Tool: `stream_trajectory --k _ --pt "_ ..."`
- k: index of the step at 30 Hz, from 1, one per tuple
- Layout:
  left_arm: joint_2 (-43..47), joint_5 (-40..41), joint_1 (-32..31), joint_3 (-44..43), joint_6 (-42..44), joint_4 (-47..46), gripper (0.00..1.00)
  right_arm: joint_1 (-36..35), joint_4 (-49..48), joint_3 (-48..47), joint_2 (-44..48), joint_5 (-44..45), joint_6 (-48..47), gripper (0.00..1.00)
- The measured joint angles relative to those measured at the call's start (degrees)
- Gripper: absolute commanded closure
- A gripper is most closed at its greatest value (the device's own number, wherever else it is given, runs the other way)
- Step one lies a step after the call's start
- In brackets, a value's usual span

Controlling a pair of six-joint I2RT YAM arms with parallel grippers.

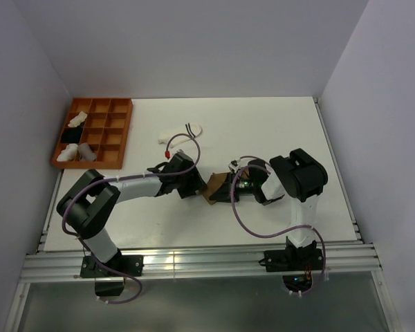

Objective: Roll the socks
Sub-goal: Roll the sock at the center of the board.

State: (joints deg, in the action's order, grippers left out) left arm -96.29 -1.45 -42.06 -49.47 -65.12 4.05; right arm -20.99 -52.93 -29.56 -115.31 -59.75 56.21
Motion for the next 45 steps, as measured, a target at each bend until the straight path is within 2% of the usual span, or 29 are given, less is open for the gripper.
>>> stream_trajectory --k 9,11,16,20,23,26,32,38,45 --pt "-2.4 -0.2 -0.3 -1.5 -0.3 -0.3 0.62 0.0 1.6 -0.5 0.1 -0.1 -0.3 0.99" --pt "-3.0 -0.2 -0.4 -2.1 -0.3 0.0 0.72 0.0 3.2 -0.8 0.5 0.1 -1.1 0.90" --pt "-4.2 -0.2 -0.6 -4.2 0.0 1.7 0.86 0.0 11.0 -1.7 3.5 1.9 -6.1 0.66" --pt "-4.9 -0.2 -0.9 -5.6 0.2 3.3 0.94 -0.5 21.4 -1.9 10.8 7.1 -12.2 0.58" --pt "-4.9 0.4 -1.1 -6.4 0.9 4.9 0.96 -1.8 30.5 -1.9 18.4 14.9 -17.5 0.57" --pt "-5.0 1.3 -1.3 -7.2 1.6 6.8 0.97 -4.9 38.8 -1.9 27.4 27.2 -22.6 0.54" --pt "-4.9 2.4 -1.4 -8.5 3.1 10.4 0.96 -18.9 45.2 -1.9 40.3 48.2 -29.8 0.50" --pt "-4.8 2.9 -1.4 -9.5 4.3 12.9 0.96 -28.8 46.6 -2.6 41.9 61.3 -35.5 0.48" --pt "-4.8 2.9 -1.4 -9.9 4.9 14.1 0.97 -36.3 47.9 -6.2 36.3 70.8 -39.7 0.49"
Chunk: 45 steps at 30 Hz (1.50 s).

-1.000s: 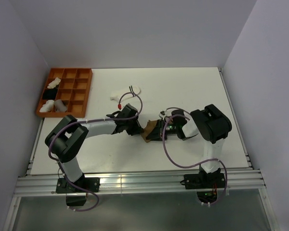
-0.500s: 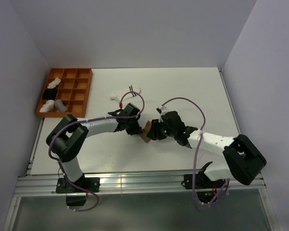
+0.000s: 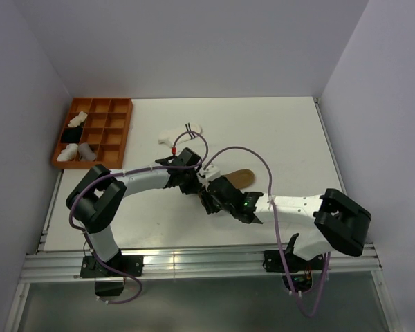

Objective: Roll the socks
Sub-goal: Roll the sock at the center of the board.

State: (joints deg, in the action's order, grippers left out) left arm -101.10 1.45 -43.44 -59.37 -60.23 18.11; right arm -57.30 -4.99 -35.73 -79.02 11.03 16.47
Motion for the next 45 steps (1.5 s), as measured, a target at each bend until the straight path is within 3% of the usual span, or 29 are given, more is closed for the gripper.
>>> stream_trajectory --k 7,21,28,30,33,35,45 --pt "0.0 -0.1 0.0 -0.1 0.7 0.3 0.97 -4.5 0.4 -4.2 -6.4 6.8 -3.1 0.49" --pt "-0.2 -0.2 0.0 -0.5 1.0 0.7 0.97 -5.6 1.2 -6.0 -12.8 12.9 -4.1 0.51" --pt "-0.4 -0.6 0.2 -0.7 1.0 0.8 0.95 -5.8 1.5 -6.7 -14.5 14.8 -3.8 0.59" --pt "-0.4 -0.8 0.2 -0.7 1.0 0.8 0.94 -5.8 1.6 -6.9 -14.8 15.3 -3.7 0.68" --pt "-0.4 -1.1 0.7 -0.7 1.0 0.8 0.89 -6.1 2.3 -8.0 -15.9 16.6 -2.9 0.92" --pt "-0.4 -1.2 1.1 -0.7 1.0 0.9 0.84 -6.2 2.5 -8.6 -16.3 17.1 -2.7 0.99" --pt "-0.4 -0.2 1.0 -0.8 1.0 1.4 0.56 -4.2 1.1 -6.5 -13.8 12.3 -2.4 1.00"
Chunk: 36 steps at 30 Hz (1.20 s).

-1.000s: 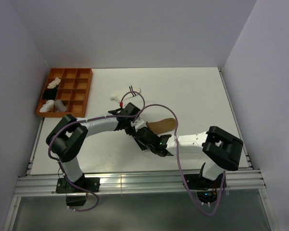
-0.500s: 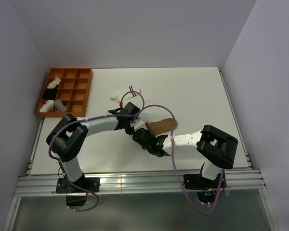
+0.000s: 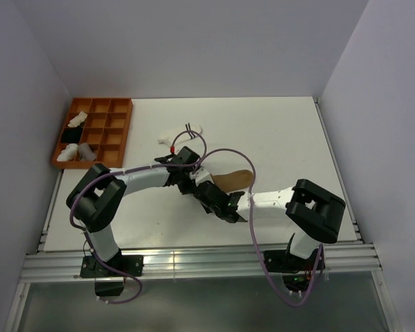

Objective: Roll the socks
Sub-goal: Roll the sock at the center of the board.

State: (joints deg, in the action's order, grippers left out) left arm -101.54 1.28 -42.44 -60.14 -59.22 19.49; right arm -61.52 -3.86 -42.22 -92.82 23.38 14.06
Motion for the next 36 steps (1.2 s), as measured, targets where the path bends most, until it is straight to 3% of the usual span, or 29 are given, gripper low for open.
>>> stream_trajectory --k 8,17,26,36 --pt "0.7 0.1 1.8 -0.1 0.3 1.4 0.33 1.9 -1.1 1.7 1.9 -4.9 0.0 1.00" --pt "3.7 1.1 6.3 2.4 0.0 1.5 0.18 7.3 -2.8 4.9 5.6 -16.2 0.5 1.00" --pt "11.1 1.6 7.4 9.6 -0.2 -2.1 0.17 20.0 -6.4 7.6 6.4 -38.9 4.5 1.00" --pt "19.2 -1.4 6.1 18.4 -0.5 -11.0 0.23 31.2 -21.1 8.2 -5.8 -65.2 16.8 1.00"
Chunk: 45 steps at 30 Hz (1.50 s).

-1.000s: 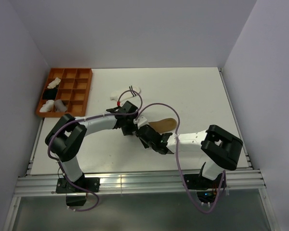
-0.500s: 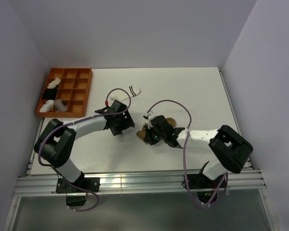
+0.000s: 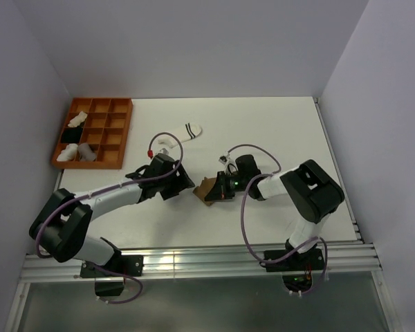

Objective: Roll the socks
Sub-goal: Roll the sock at the center of the board.

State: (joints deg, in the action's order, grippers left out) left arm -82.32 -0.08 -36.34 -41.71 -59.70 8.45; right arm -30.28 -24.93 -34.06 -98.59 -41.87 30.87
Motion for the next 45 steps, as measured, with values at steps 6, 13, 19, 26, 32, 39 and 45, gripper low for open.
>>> stream_trajectory --k 6,13,19,26,32,39,45 --pt "-1.0 -0.9 -3.4 0.0 -0.9 -3.1 0.23 3.9 -9.6 0.8 -7.0 -9.0 9.0 1.00" --pt "-6.2 -1.2 -4.9 -1.5 -1.6 -3.3 0.29 6.2 -15.2 1.2 -11.2 -13.4 15.4 1.00" --pt "-8.9 -1.6 -5.0 -3.2 -2.1 -4.1 0.30 6.8 -16.1 0.5 -13.2 -15.4 17.4 1.00" --pt "-11.2 -1.6 -5.0 -4.7 -2.8 -5.0 0.39 7.1 -16.0 -0.3 -14.3 -16.8 17.8 1.00" --pt "-13.5 -1.6 -5.1 -6.2 -3.4 -5.6 0.52 7.1 -14.7 -1.2 -14.8 -17.4 17.7 1.00" --pt "-15.9 -1.7 -5.1 -7.9 -4.1 -5.7 0.86 7.1 -8.8 -2.3 -12.8 -15.8 14.7 0.79" --pt "-16.6 -1.7 -5.2 -9.5 -4.0 -3.7 0.97 5.8 2.3 -1.6 -2.6 -5.2 6.9 0.62"
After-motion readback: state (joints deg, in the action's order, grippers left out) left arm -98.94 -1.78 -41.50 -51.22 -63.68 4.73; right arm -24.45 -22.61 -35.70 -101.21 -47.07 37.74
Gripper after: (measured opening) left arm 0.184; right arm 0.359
